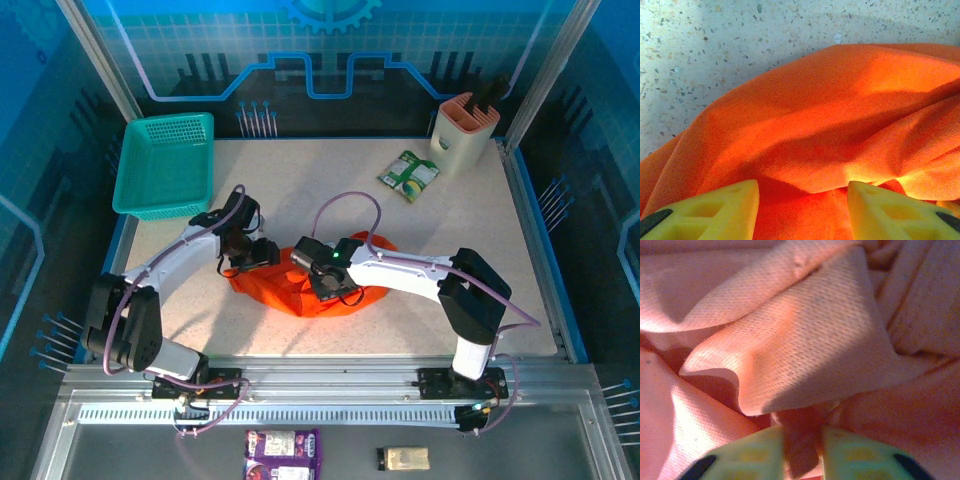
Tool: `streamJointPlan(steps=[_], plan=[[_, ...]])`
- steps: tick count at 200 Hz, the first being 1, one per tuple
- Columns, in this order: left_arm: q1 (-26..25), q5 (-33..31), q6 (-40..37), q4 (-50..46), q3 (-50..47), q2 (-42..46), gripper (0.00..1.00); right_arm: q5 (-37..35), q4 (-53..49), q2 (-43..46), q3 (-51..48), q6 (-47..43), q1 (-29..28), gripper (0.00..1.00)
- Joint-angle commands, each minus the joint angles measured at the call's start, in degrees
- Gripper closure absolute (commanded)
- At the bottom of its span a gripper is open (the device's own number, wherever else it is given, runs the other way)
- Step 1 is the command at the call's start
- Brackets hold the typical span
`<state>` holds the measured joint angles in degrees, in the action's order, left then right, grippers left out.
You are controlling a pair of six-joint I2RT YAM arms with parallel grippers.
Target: Fold the inside-out t-shirt
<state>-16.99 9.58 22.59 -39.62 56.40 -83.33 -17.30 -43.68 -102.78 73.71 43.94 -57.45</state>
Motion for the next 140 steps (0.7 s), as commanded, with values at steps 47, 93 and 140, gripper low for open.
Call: streamJointPlan(steps=[47,93,140], plan=[[6.87,-1.31,4.95,-2.71,-3.31,14.14,0.44,0.19,0.47,13.14,-0.83,-3.17,8.86,1.00],[8.16,-0.16,8.44,-4.56,-8.31,21.50,0.46,6.36,3.51,15.51,-3.48,-5.10,20.01,1.00],[4.89,-4.81,13.58,-3.44,-16.59,24.88,0.55,8.31,4.83,15.07,-4.28,-6.10,25.81,1.00]])
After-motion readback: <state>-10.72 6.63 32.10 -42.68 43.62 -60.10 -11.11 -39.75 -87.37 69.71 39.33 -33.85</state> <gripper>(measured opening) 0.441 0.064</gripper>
